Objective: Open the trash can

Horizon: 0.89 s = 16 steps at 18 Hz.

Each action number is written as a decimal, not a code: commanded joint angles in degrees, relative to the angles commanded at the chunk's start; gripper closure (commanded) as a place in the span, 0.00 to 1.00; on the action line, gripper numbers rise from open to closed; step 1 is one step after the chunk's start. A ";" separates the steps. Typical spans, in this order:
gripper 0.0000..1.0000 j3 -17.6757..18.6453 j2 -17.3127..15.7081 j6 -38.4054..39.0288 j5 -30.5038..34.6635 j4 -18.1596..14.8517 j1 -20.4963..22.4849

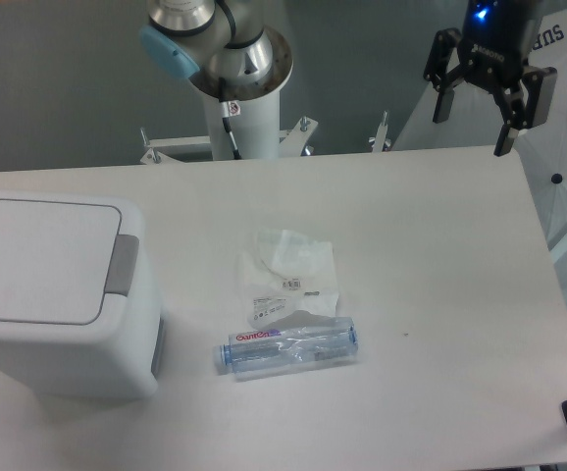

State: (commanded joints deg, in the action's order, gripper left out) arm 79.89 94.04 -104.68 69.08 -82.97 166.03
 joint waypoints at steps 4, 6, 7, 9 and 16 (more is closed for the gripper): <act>0.00 0.44 0.00 0.52 0.09 1.67 -0.61; 0.00 0.27 0.00 3.15 0.09 1.67 -1.23; 0.00 0.09 0.00 5.86 -0.09 1.67 -1.40; 0.00 0.09 0.17 13.05 0.00 1.67 -3.85; 0.00 0.79 2.20 41.18 0.09 9.49 -13.80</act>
State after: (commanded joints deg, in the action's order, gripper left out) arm 80.68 96.24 -63.49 69.17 -73.48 152.23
